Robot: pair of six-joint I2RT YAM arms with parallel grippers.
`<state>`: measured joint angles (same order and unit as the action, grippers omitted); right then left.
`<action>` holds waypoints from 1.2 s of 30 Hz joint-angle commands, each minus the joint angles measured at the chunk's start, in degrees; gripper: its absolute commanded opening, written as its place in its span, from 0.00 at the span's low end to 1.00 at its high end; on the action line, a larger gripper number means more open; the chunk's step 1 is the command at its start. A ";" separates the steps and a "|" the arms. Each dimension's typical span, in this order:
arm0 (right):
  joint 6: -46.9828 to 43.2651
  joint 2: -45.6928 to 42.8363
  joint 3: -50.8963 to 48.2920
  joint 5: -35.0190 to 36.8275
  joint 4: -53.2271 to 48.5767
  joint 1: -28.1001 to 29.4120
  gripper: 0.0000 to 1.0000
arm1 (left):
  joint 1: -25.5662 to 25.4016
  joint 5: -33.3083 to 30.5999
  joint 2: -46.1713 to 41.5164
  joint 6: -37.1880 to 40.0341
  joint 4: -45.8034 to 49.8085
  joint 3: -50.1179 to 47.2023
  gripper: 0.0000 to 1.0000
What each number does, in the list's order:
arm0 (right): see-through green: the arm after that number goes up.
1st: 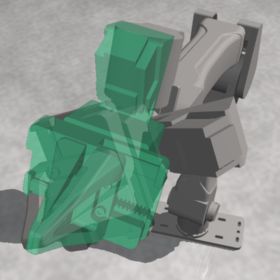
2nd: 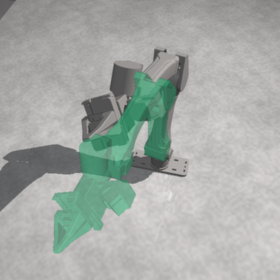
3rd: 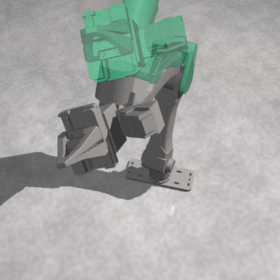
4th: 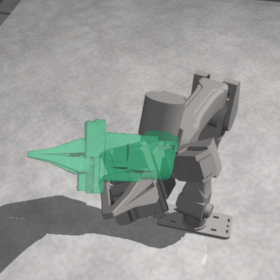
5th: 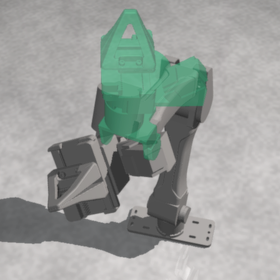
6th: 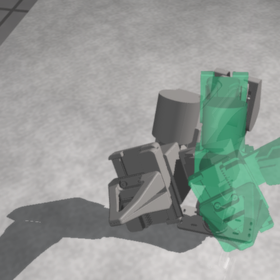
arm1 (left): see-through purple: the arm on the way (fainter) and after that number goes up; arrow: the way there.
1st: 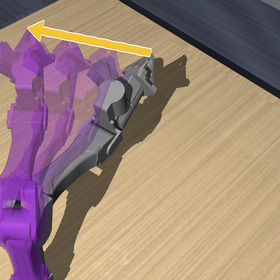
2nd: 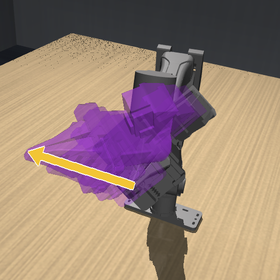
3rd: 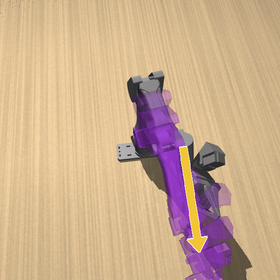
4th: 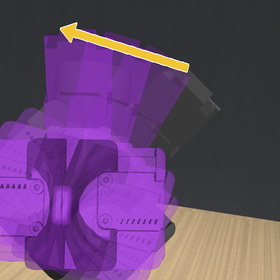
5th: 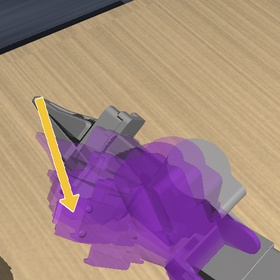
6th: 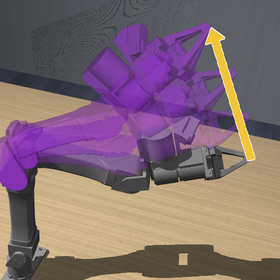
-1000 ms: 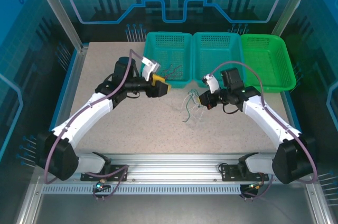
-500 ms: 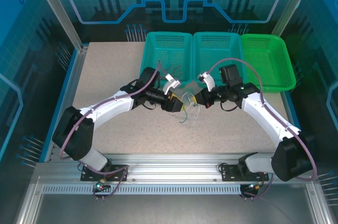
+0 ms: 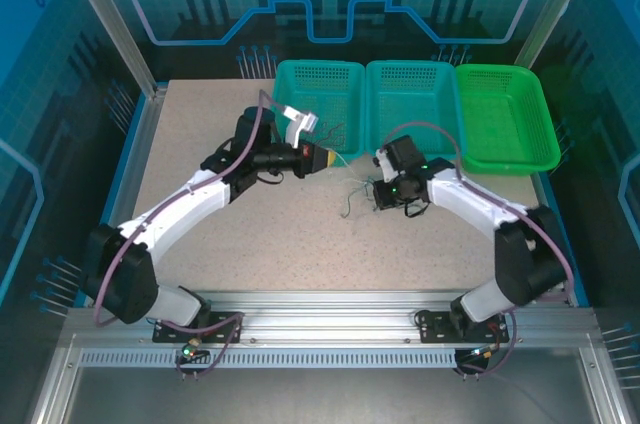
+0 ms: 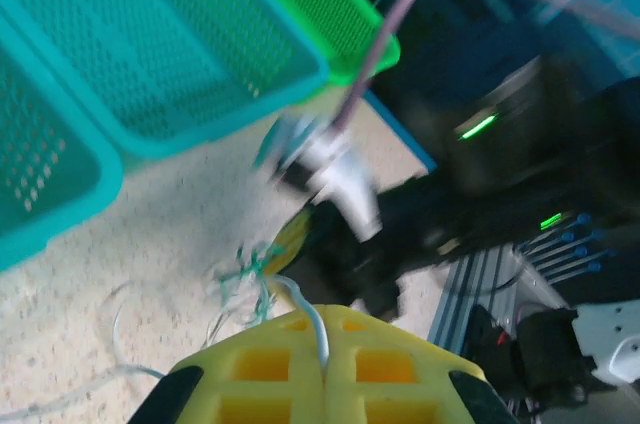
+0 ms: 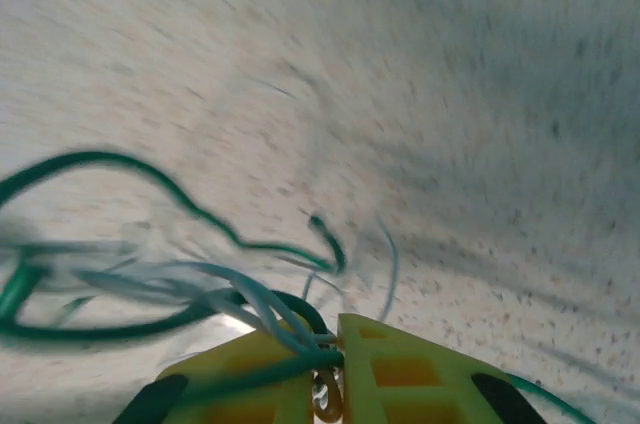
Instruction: Untangle the cables
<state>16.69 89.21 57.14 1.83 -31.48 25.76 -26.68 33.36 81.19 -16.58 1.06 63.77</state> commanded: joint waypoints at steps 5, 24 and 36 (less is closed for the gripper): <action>8.46 6.47 -0.38 8.75 -5.16 0.00 0.03 | 0.81 -5.98 -5.16 -1.85 0.03 6.30 0.00; 9.69 2.45 -5.32 5.55 -2.16 -2.82 0.07 | 5.76 -10.64 -0.46 -19.70 -18.76 25.21 0.00; 12.74 -19.98 -5.69 0.37 -5.02 -2.91 0.49 | 0.31 -15.79 18.90 -23.48 -39.06 32.85 0.00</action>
<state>27.44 73.76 51.03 2.52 -32.73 23.55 -25.08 19.25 97.12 -37.71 -28.03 93.06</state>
